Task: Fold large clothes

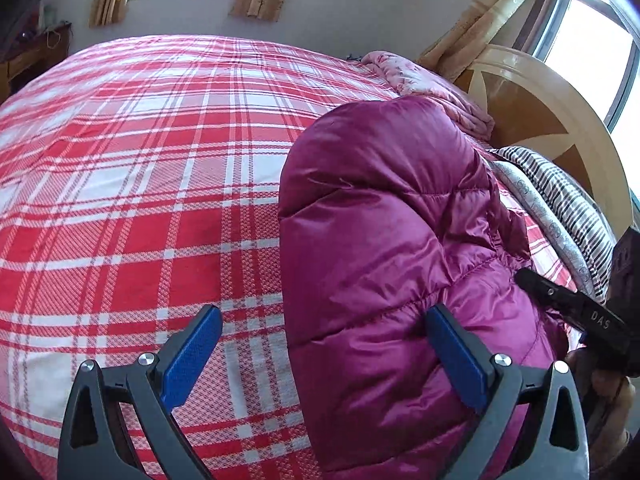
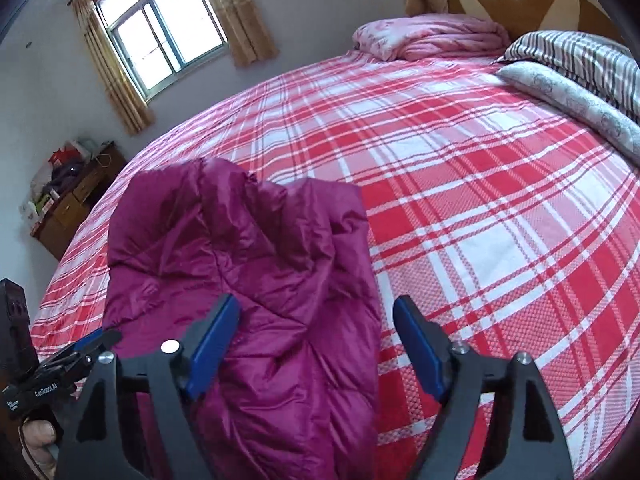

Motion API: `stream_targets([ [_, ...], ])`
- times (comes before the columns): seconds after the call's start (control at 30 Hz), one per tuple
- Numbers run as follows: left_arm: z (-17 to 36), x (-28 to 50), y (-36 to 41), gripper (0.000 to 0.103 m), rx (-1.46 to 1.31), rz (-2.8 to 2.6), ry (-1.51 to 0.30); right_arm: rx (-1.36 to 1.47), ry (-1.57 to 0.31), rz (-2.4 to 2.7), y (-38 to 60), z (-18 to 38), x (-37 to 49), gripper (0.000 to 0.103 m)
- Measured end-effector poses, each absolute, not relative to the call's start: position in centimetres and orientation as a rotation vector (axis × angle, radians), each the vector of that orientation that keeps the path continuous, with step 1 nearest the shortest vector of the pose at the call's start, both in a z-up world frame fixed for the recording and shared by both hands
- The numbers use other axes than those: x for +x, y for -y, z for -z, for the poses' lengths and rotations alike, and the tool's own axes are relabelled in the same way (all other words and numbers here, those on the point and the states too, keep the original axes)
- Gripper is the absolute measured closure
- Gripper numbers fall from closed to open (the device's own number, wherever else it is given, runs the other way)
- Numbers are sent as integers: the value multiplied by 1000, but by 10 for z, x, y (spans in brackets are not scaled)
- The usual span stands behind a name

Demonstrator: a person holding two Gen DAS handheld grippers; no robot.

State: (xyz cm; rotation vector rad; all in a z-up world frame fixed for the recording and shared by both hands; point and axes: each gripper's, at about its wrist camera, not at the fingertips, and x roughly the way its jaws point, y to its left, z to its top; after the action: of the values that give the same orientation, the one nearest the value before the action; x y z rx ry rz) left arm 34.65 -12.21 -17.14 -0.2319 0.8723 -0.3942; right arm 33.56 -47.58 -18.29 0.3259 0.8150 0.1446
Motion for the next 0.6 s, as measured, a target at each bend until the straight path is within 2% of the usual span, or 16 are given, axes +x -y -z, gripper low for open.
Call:
stream_targets([
  [0.07,177,348,124,1,-258,431,-882,423,-832,-191,487,195,337,22],
  [0.1,181,350,125,1,-273,449,-889,459,-826,-224,489,200,335,29],
  [0.13,181,349,127,1,-274,449,-886,475,-823,-262,487,202,332,41],
  [0.2,176,348,133,2,-268,520,-884,523,-848,-336,482,208,328,53],
  [0.23,175,346,137,6,-268,559,-887,560,-856,-359,481,211,326,61],
  [0.27,172,341,142,21,-259,591,-882,595,-860,-381,481,213,324,65],
  [0.3,167,335,146,27,-230,590,-865,625,-857,-397,482,214,320,72],
  [0.33,163,330,149,31,-201,585,-853,630,-851,-401,480,213,314,75],
  [0.4,153,318,150,48,-152,571,-849,622,-842,-405,474,209,302,77],
  [0.47,141,307,140,56,-147,555,-840,619,-835,-419,465,204,290,78],
  [0.6,117,279,110,57,-98,514,-787,598,-805,-475,434,189,272,79],
])
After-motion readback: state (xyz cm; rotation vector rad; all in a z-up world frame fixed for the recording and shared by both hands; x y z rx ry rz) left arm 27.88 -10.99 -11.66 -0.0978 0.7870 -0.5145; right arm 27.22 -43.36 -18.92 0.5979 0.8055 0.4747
